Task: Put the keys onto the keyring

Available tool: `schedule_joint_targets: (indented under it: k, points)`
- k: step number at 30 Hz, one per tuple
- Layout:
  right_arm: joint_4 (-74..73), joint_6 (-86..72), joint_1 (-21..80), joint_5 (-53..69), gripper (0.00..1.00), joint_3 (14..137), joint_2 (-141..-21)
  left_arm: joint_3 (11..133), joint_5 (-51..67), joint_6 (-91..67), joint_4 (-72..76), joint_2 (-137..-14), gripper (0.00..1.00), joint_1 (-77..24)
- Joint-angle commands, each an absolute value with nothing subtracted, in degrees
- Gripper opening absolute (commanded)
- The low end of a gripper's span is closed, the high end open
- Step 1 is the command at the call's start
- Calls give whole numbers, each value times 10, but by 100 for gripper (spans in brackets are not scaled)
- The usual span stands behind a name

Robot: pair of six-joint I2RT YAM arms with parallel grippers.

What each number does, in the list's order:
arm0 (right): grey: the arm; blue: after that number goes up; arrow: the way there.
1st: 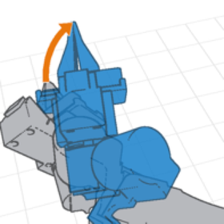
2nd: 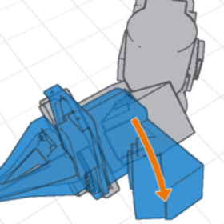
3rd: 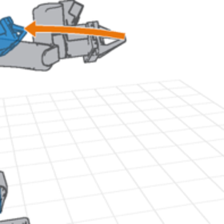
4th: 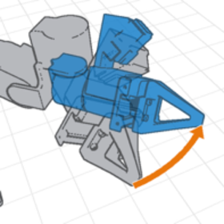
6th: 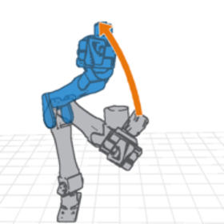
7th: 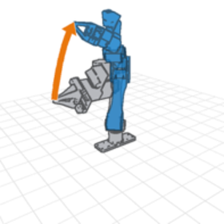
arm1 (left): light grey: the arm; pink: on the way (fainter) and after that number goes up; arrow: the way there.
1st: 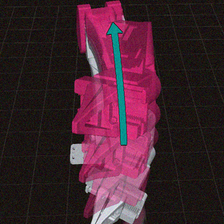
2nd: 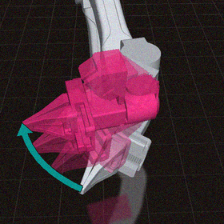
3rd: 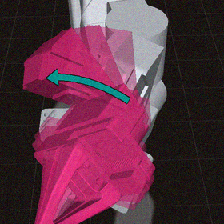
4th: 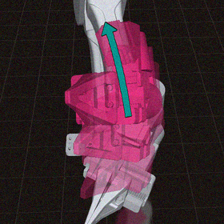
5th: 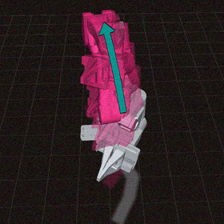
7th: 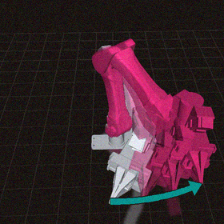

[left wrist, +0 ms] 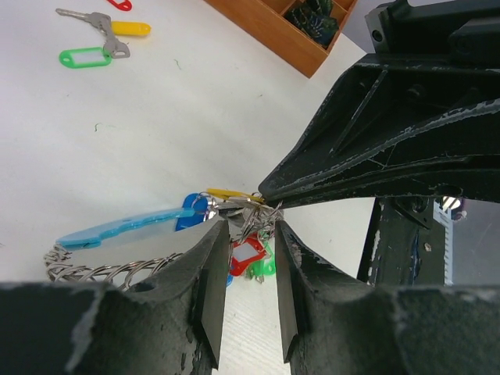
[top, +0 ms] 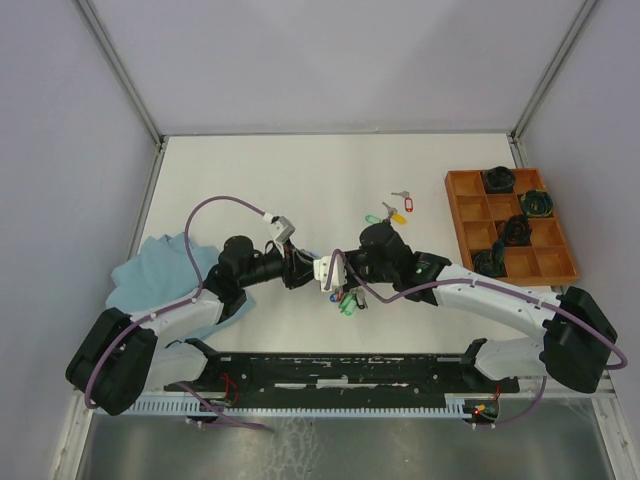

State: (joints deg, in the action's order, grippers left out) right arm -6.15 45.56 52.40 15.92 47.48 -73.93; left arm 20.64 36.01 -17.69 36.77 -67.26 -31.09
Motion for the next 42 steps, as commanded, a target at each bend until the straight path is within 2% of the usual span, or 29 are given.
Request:
schedule_joint_targets:
  k: [1,12,24,42]
  points:
    - [-34,462,521,168,1,502,-732,226,365,-147,362,-675,38,-308]
    - [-34,461,519,177,1,503,-739,205,423,-30,425,-705,37,-308]
    - [-33,460,519,187,1,504,-743,216,487,61,405,-723,37,-308]
    - [-27,456,519,213,1,498,-739,215,447,99,397,-733,36,-311]
